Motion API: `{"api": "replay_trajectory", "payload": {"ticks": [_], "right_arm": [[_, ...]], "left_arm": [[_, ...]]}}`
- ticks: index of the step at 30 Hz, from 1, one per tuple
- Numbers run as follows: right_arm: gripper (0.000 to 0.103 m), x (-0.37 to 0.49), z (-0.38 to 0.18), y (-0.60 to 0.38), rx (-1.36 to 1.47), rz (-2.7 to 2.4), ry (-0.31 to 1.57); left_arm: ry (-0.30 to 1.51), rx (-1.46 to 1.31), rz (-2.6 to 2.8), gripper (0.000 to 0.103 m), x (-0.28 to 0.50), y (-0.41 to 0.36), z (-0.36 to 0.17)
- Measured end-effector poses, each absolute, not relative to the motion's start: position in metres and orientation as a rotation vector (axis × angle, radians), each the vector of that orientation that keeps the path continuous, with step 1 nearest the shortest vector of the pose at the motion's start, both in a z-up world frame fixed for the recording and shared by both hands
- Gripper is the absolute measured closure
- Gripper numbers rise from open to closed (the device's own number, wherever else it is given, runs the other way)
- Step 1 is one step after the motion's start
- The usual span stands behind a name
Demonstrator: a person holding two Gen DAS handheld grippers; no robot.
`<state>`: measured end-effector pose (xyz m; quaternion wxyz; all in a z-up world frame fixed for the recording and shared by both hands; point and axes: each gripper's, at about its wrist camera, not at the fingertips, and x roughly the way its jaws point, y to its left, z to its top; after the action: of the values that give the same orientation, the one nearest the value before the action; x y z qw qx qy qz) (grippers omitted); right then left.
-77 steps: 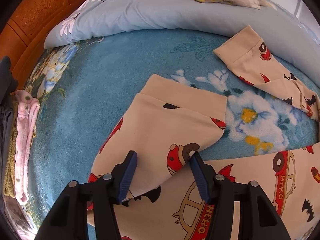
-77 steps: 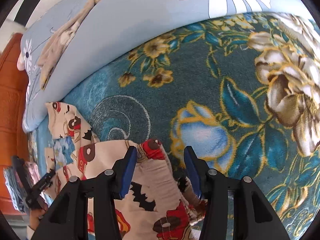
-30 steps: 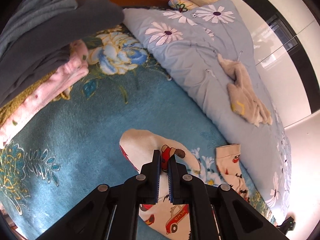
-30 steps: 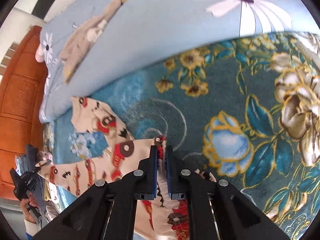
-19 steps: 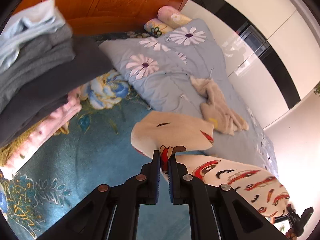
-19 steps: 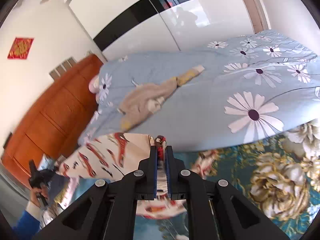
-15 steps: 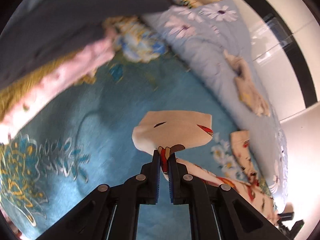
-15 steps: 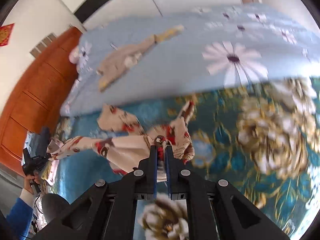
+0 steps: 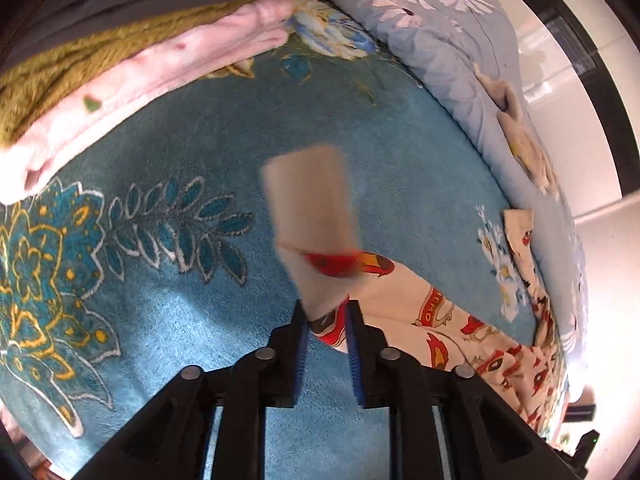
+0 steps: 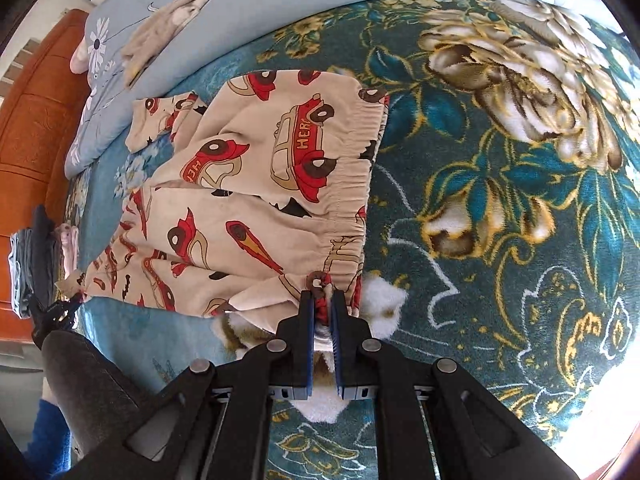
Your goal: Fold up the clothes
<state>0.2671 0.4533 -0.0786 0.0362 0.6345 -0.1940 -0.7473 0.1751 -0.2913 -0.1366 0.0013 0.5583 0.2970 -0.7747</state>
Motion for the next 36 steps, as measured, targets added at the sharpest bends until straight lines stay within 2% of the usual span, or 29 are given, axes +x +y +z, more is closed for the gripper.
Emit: {"api": "replay_trajectory", "payload": {"ticks": [1,2,4,9,11,12,14,15,16,18,19,23,26,30,32,33,34,36], "right_arm": [[0.095,0.269,-0.077,0.453,1.955,-2.295,-0.584],[0.095,0.272,-0.075,0.453,1.963,-2.298,-0.584],[0.095,0.277,-0.074,0.454,1.978,-2.303,-0.586],[0.092,0.29,-0.075,0.459,2.024,-2.287,-0.635],[0.09,0.297,-0.073,0.463,2.028,-2.282,-0.679],[0.088,0.3,-0.072,0.467,2.017,-2.277,-0.725],[0.077,0.305,-0.071,0.475,1.989,-2.294,-0.818],[0.066,0.307,-0.071,0.479,1.975,-2.301,-0.87],[0.062,0.311,-0.073,0.484,1.957,-2.304,-0.95],[0.062,0.317,-0.078,0.494,1.909,-2.29,-1.14],[0.062,0.32,-0.084,0.498,1.895,-2.266,-1.232],[0.062,0.331,-0.111,0.503,2.009,-2.208,-1.418],[0.062,0.344,-0.123,0.501,2.018,-2.114,-1.5],[0.062,0.347,-0.13,0.484,2.067,-2.063,-1.504],[0.069,0.345,-0.128,0.482,2.052,-2.103,-1.539],[0.087,0.342,-0.123,0.482,2.037,-2.127,-1.54],[0.093,0.339,-0.118,0.483,2.019,-2.154,-1.535],[0.094,0.335,-0.092,0.49,1.948,-2.245,-1.461]], "left_arm": [[0.9,1.762,-2.451,0.06,0.174,-0.289,-0.134],[0.867,1.772,-2.469,0.056,0.173,-0.287,-0.131],[0.873,1.781,-2.45,0.054,0.171,-0.291,-0.134],[1.239,1.69,-2.246,0.054,0.184,-0.322,-0.162],[1.331,1.652,-2.213,0.054,0.188,-0.327,-0.166],[1.377,1.632,-2.196,0.054,0.189,-0.33,-0.168],[1.467,1.59,-2.16,0.055,0.193,-0.335,-0.173],[1.511,1.569,-2.141,0.056,0.195,-0.338,-0.175],[1.555,1.547,-2.122,0.056,0.197,-0.341,-0.177],[1.621,1.511,-2.086,0.059,0.2,-0.345,-0.181],[1.603,1.514,-2.081,0.064,0.2,-0.345,-0.18],[1.476,1.541,-2.074,0.094,0.198,-0.343,-0.177],[1.424,1.528,-2.073,0.094,0.202,-0.344,-0.174],[1.435,1.488,-2.091,0.095,0.2,-0.345,-0.162],[1.428,1.473,-2.117,0.096,0.197,-0.345,-0.151],[1.424,1.465,-2.13,0.096,0.195,-0.345,-0.146],[1.421,1.453,-2.153,0.097,0.193,-0.345,-0.14],[1.417,1.414,-2.228,0.097,0.19,-0.345,-0.122]]}}
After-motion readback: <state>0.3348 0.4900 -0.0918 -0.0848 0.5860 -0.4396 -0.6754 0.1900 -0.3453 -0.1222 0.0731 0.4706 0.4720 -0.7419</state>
